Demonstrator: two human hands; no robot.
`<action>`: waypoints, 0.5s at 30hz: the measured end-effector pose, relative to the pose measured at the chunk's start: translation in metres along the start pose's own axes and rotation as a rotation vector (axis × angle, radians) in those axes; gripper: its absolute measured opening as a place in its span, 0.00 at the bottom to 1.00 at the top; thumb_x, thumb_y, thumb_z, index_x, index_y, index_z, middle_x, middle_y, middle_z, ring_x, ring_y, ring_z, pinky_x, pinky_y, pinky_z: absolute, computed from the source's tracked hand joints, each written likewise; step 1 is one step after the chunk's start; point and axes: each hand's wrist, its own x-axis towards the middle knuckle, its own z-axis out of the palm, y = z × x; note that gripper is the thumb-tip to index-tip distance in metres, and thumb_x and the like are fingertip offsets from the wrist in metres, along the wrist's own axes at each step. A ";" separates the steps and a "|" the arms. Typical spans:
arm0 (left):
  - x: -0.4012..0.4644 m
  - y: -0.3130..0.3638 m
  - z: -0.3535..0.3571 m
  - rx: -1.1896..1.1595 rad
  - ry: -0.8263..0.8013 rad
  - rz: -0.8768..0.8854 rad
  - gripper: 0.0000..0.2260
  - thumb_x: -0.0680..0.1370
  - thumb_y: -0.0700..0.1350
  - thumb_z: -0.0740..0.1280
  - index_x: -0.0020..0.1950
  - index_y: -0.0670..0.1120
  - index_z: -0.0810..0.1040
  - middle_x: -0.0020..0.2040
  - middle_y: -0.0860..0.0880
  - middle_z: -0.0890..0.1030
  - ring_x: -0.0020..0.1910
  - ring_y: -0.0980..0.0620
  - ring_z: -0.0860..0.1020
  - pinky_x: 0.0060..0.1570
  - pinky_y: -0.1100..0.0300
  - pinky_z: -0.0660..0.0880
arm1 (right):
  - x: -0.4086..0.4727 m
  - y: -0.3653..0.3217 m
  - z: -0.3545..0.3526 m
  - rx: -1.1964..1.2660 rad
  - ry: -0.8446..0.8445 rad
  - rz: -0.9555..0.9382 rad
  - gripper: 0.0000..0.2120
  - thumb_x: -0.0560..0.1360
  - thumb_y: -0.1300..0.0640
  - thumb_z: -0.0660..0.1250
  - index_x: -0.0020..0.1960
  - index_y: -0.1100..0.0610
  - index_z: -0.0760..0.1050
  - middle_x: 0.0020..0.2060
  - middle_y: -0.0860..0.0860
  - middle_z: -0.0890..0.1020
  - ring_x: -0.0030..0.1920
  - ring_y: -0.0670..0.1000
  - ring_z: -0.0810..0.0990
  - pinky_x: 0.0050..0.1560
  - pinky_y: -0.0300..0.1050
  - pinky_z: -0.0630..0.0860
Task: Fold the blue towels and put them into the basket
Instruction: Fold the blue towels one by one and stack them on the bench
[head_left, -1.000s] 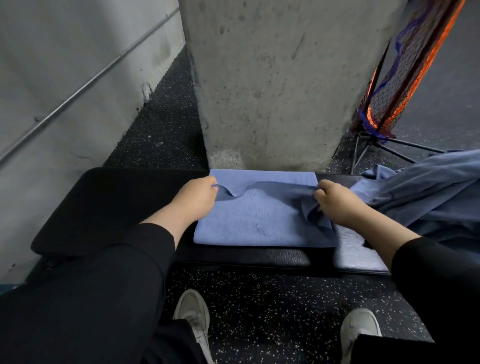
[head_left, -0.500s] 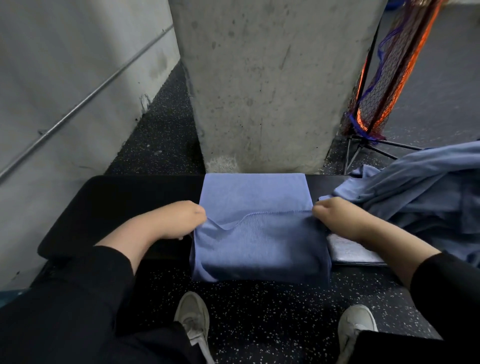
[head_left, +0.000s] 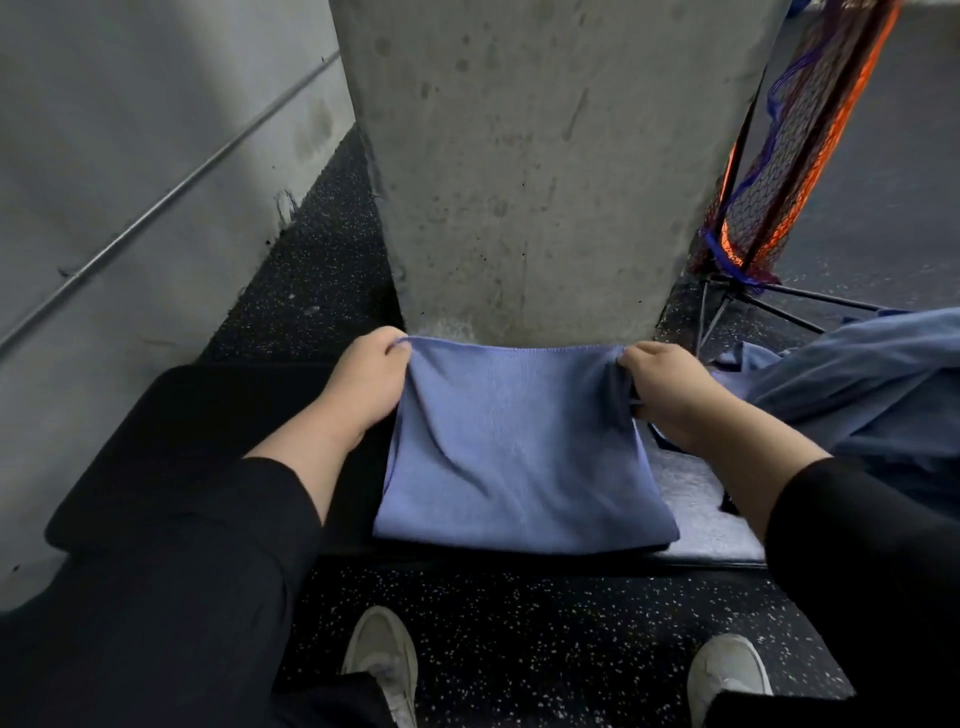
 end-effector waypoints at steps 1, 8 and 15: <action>0.002 -0.003 0.006 0.085 0.002 0.026 0.11 0.83 0.43 0.59 0.52 0.43 0.81 0.47 0.43 0.82 0.49 0.44 0.79 0.50 0.50 0.76 | 0.005 0.005 0.002 -0.063 0.004 0.009 0.06 0.77 0.60 0.61 0.42 0.58 0.74 0.38 0.58 0.76 0.41 0.56 0.74 0.43 0.54 0.74; 0.012 -0.027 0.026 0.419 -0.192 0.016 0.12 0.84 0.42 0.58 0.46 0.40 0.76 0.46 0.41 0.80 0.46 0.41 0.77 0.40 0.55 0.66 | 0.021 0.029 0.007 -0.430 0.014 0.021 0.10 0.76 0.60 0.58 0.42 0.65 0.73 0.37 0.60 0.79 0.40 0.58 0.77 0.37 0.52 0.75; -0.003 -0.013 0.017 0.641 -0.331 0.017 0.12 0.86 0.44 0.55 0.46 0.43 0.72 0.41 0.49 0.72 0.43 0.49 0.71 0.35 0.59 0.64 | -0.007 0.018 0.000 -0.857 -0.172 -0.059 0.14 0.83 0.55 0.55 0.40 0.53 0.71 0.38 0.52 0.75 0.43 0.55 0.74 0.44 0.44 0.69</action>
